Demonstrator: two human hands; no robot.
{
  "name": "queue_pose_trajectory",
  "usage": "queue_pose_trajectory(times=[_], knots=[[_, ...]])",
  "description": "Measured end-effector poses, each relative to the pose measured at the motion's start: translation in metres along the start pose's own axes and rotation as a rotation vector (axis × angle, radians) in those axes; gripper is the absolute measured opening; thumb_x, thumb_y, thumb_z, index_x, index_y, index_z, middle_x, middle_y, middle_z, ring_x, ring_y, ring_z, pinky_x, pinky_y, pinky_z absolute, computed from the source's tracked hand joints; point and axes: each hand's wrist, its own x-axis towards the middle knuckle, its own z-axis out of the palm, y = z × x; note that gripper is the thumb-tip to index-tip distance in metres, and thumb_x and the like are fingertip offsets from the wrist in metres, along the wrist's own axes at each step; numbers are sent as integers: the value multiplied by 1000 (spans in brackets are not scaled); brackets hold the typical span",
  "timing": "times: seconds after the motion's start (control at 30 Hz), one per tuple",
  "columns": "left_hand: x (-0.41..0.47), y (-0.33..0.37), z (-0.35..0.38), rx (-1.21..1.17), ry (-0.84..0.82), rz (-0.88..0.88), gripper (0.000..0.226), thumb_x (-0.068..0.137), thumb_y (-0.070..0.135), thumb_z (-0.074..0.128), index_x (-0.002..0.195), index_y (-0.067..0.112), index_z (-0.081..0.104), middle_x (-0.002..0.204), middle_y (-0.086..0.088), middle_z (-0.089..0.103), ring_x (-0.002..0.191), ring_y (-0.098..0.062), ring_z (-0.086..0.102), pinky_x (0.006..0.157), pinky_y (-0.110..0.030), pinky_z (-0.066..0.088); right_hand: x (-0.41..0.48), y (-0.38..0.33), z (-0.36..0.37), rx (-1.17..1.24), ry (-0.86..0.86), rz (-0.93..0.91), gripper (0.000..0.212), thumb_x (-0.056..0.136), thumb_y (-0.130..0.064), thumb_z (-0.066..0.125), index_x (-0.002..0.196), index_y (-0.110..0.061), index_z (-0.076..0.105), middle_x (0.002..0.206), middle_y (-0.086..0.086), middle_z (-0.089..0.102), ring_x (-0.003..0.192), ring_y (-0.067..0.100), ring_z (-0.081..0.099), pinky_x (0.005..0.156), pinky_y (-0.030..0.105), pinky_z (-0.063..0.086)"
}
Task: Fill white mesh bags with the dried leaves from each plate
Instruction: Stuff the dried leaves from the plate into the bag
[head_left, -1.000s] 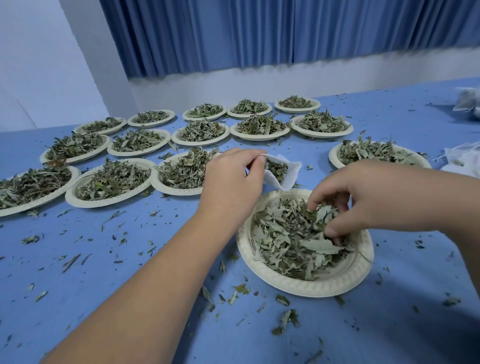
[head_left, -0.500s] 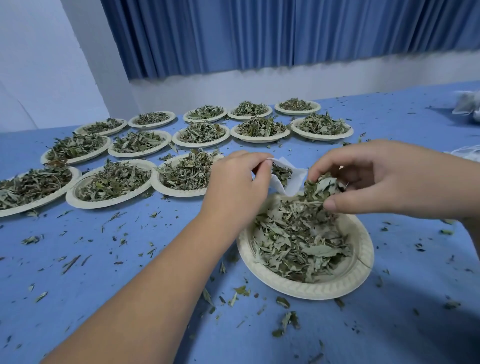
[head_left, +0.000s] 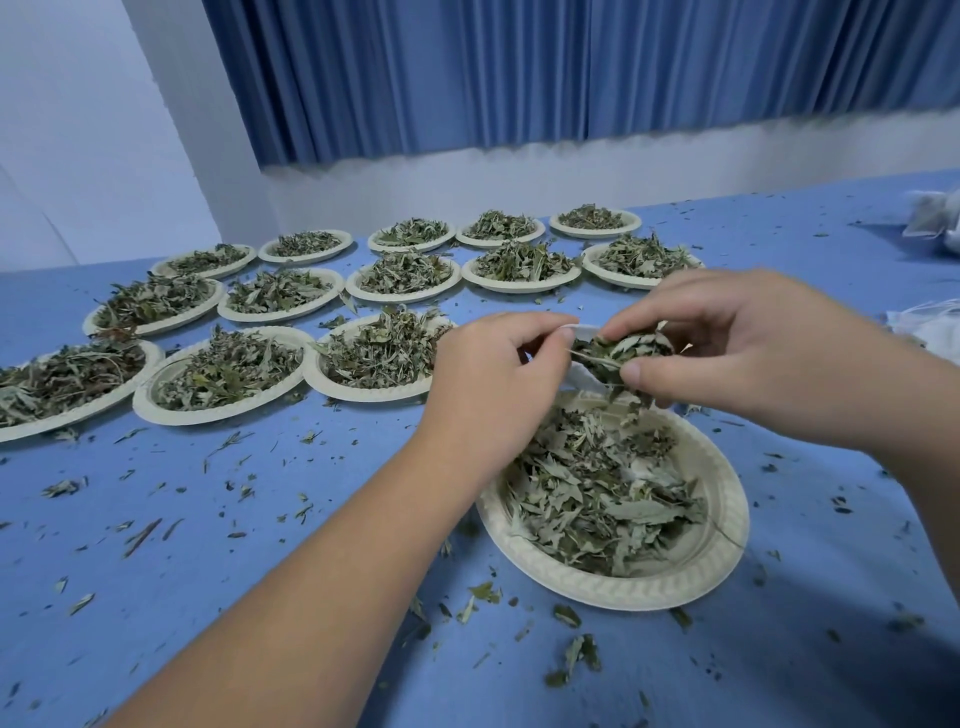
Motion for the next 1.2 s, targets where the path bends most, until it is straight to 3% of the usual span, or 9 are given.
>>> queue_pose_trajectory(times=[0.13, 0.27, 0.5, 0.6, 0.7, 0.83, 0.97, 1.1, 1.2], knots=[[0, 1, 1, -63, -18, -50, 17, 93, 25, 63, 102, 24, 77, 75, 12, 73, 74, -11, 68, 67, -27, 53, 1, -1, 3, -111, 22, 1, 23, 69, -43, 66, 91, -39, 74, 86, -19, 63, 71, 4, 60, 66, 20, 43], [0, -1, 3, -107, 0, -73, 15, 92, 24, 64, 100, 23, 78, 73, 14, 72, 71, -11, 67, 67, -28, 53, -1, -7, 6, -171, 32, -2, 24, 72, -42, 63, 92, -38, 74, 83, -23, 62, 70, 2, 60, 62, 12, 40], [-1, -2, 5, -158, -39, -19, 16, 93, 23, 63, 98, 28, 78, 63, 7, 70, 45, -3, 42, 44, -22, 34, 1, -9, 10, -298, 143, 48, 15, 75, -41, 60, 87, -45, 67, 74, -11, 63, 66, 2, 57, 66, 26, 46], [-1, -2, 6, -198, -30, -19, 15, 93, 23, 64, 97, 28, 77, 56, 13, 64, 42, -1, 37, 44, -18, 31, 1, -7, 12, -326, 222, 59, 14, 74, -38, 66, 88, -35, 66, 63, -18, 57, 68, -4, 56, 59, 7, 38], [0, -3, 8, -261, -33, -50, 17, 93, 23, 63, 103, 21, 77, 45, 20, 54, 38, 1, 38, 43, -10, 29, 2, -8, 17, -373, 273, 51, 9, 75, -32, 69, 83, -30, 67, 59, -17, 54, 73, -8, 52, 58, 4, 35], [-1, -3, 11, -389, -96, -83, 17, 94, 17, 62, 104, 15, 76, 41, 20, 50, 36, 2, 39, 42, -8, 30, 2, -10, 21, -374, 317, 18, 6, 74, -27, 70, 77, -32, 72, 44, -15, 50, 61, -9, 50, 59, 0, 32], [-1, 0, 11, -439, -137, -104, 17, 94, 14, 61, 104, 12, 75, 42, 22, 51, 40, 7, 47, 45, -4, 33, 2, -11, 26, -372, 366, 21, 11, 73, -30, 69, 81, -30, 77, 47, -20, 53, 65, 0, 54, 60, 2, 35], [0, -1, 10, -503, -165, -161, 17, 95, 16, 60, 94, 16, 77, 39, 16, 41, 37, -1, 36, 42, -15, 29, 4, -11, 26, -358, 329, 26, 19, 73, -37, 67, 90, -37, 75, 80, -8, 65, 73, 7, 56, 65, 10, 36], [0, 0, 10, -513, -159, -171, 19, 95, 18, 59, 89, 21, 76, 39, 15, 39, 37, -2, 34, 43, -16, 28, 4, -10, 24, -287, 332, 29, 23, 72, -40, 63, 92, -39, 74, 86, -8, 62, 78, 4, 56, 67, 13, 39]])
